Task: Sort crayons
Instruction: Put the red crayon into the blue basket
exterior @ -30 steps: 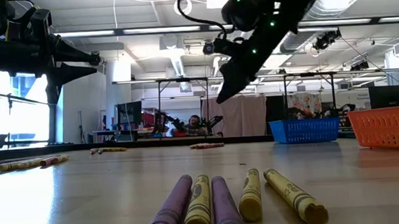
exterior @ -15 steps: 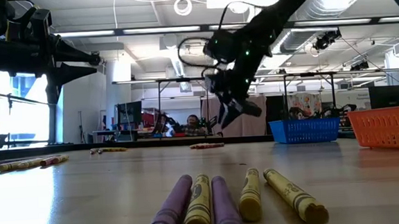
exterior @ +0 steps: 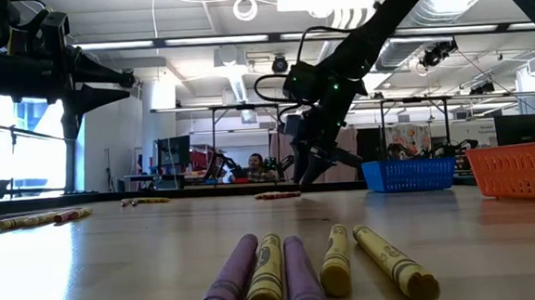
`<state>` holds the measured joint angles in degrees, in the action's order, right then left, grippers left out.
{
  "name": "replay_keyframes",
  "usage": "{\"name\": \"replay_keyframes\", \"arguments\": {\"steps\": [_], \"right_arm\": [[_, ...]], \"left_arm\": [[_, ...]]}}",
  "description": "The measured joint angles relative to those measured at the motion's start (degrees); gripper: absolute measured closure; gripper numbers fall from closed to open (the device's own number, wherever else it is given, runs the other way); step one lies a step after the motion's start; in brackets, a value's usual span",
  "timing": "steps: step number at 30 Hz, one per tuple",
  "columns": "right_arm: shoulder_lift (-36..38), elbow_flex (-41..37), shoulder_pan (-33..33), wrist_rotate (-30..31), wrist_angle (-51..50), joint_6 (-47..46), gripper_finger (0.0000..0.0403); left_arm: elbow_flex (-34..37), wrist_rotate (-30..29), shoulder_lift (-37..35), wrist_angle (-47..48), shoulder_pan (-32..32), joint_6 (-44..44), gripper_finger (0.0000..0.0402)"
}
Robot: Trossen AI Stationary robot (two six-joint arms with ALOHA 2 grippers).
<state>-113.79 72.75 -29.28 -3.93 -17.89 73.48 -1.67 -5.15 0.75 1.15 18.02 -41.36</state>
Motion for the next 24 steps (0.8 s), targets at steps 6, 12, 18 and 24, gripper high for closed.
{"name": "replay_keyframes", "arguments": {"steps": [6,12,18,24], "right_arm": [[-1.4,2.1,-1.0,-1.1,-2.2,0.5,0.0320],[-5.3,8.5,-1.2,-1.2,-9.0,1.6,0.0320],[-10.1,16.8,-1.5,-3.7,-18.2,1.6,0.0320],[-14.7,26.3,-2.0,-6.1,-30.3,1.4,0.0320]], "left_arm": [[0.0,0.0,0.0,0.0,0.0,0.0,0.0296],[0.0,0.0,0.0,0.0,0.0,0.0,0.0296],[0.0,0.0,0.0,0.0,0.0,0.0,0.0296],[0.0,0.0,0.0,0.0,0.0,0.0,0.0296]]}}
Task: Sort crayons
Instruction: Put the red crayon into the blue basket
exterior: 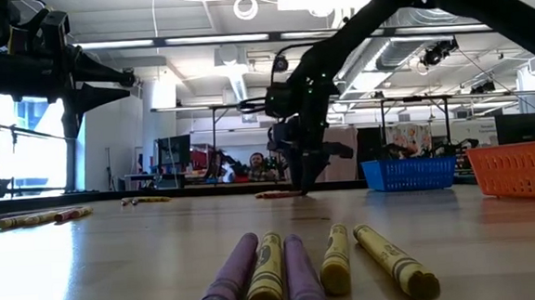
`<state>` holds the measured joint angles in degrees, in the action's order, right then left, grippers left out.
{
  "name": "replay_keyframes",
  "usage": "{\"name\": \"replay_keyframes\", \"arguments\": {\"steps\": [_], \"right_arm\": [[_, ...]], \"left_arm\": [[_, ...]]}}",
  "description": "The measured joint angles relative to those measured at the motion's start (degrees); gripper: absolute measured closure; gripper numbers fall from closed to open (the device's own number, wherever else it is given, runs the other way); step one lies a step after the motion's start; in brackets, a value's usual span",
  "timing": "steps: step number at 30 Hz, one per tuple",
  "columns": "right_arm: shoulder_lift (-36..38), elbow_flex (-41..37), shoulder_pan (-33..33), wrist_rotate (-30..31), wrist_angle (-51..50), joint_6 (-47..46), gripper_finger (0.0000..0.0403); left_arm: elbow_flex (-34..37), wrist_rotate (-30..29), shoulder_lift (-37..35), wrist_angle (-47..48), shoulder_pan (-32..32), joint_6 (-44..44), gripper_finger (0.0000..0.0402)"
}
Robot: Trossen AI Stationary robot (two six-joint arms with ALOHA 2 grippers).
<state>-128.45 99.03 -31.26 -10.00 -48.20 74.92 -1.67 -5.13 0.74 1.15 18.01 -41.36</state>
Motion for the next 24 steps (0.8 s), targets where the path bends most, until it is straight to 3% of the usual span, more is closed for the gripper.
{"name": "replay_keyframes", "arguments": {"steps": [9,24], "right_arm": [[-4.9,10.4,0.0,-0.7,-11.1,-0.1,0.0320],[-5.0,10.7,0.0,-4.1,-12.4,0.0,0.0320]], "left_arm": [[0.0,0.0,0.0,0.0,0.0,0.0,0.0296],[0.0,0.0,0.0,0.0,0.0,0.0,0.0296]]}}
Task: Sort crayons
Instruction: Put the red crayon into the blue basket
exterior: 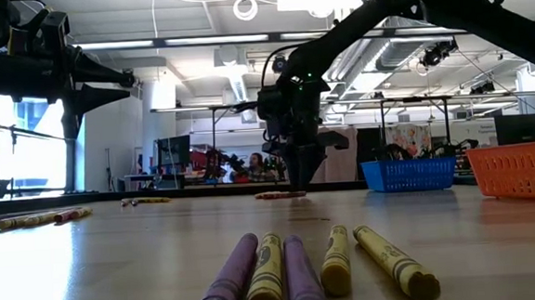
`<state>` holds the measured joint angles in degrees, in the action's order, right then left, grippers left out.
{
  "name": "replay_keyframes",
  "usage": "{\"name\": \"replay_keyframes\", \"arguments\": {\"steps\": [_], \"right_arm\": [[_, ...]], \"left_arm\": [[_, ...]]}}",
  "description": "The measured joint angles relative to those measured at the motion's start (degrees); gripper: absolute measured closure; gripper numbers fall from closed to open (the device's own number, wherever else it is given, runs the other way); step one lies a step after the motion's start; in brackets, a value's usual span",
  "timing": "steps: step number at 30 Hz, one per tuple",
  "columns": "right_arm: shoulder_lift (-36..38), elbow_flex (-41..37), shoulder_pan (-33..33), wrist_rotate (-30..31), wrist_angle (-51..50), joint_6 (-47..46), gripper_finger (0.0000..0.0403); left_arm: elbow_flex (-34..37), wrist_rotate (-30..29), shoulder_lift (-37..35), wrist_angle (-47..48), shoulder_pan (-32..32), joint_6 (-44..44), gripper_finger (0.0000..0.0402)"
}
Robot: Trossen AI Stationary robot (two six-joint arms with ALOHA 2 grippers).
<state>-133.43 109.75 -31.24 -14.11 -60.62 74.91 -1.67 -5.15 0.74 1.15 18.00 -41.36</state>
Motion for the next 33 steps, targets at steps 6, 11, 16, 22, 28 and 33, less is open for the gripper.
{"name": "replay_keyframes", "arguments": {"steps": [6,11,16,22,28,33], "right_arm": [[0.0,0.0,-0.3,-1.1,-0.1,0.4,0.0320],[0.0,0.0,-0.3,-1.1,-0.5,3.5,0.0320],[0.0,0.0,-0.3,-0.6,-0.9,9.5,0.0320],[0.0,0.0,-0.9,0.8,-0.8,13.2,0.0320],[0.0,0.0,-2.1,0.8,-0.7,15.7,0.0320],[-0.5,0.0,-2.2,0.7,0.9,17.7,0.0320]], "left_arm": [[0.0,0.0,0.0,0.0,0.0,0.0,0.0296],[0.0,0.0,0.0,0.0,0.0,0.0,0.0296],[0.0,0.0,0.0,0.0,0.0,0.0,0.0296],[0.0,0.0,0.0,0.0,0.0,0.0,0.0296],[0.0,0.0,0.0,0.0,0.0,0.0,0.0296],[0.0,0.0,0.0,0.0,0.0,0.0,0.0296]]}}
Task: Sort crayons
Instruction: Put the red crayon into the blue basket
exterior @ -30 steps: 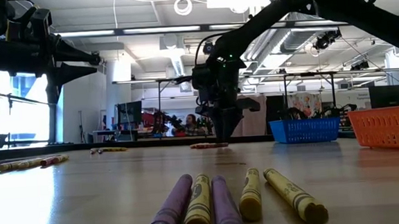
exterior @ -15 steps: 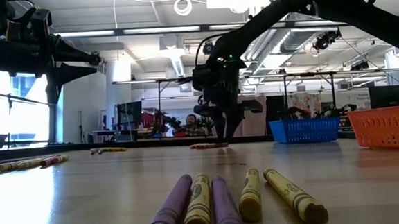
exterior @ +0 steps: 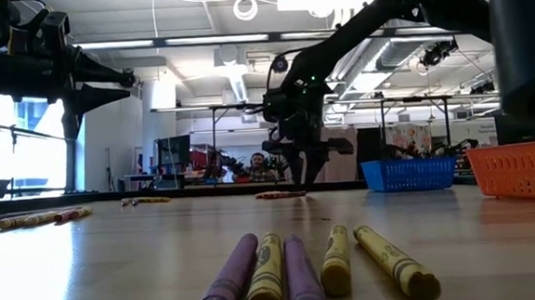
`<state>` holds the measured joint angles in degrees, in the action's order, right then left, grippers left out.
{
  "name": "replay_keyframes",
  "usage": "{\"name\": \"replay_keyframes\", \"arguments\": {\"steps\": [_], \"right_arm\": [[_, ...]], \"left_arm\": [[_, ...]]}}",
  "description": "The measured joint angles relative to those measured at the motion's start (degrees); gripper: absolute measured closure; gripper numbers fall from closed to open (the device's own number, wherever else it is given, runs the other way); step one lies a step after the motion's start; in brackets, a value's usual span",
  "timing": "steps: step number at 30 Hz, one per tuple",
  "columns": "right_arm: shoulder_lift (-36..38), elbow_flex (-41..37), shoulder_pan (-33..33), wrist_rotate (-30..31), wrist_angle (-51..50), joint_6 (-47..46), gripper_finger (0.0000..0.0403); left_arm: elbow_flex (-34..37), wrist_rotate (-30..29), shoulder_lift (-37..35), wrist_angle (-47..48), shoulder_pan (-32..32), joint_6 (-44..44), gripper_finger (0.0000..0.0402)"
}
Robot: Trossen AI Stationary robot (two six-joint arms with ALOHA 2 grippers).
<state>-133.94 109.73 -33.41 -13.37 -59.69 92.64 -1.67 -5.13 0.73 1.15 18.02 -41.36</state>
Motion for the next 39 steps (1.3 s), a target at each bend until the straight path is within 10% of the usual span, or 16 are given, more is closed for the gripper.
{"name": "replay_keyframes", "arguments": {"steps": [39], "right_arm": [[-1.6,0.3,-0.7,4.3,-2.4,4.0,0.0393]], "left_arm": [[0.0,0.0,0.0,0.0,0.0,0.0,0.0296]]}}
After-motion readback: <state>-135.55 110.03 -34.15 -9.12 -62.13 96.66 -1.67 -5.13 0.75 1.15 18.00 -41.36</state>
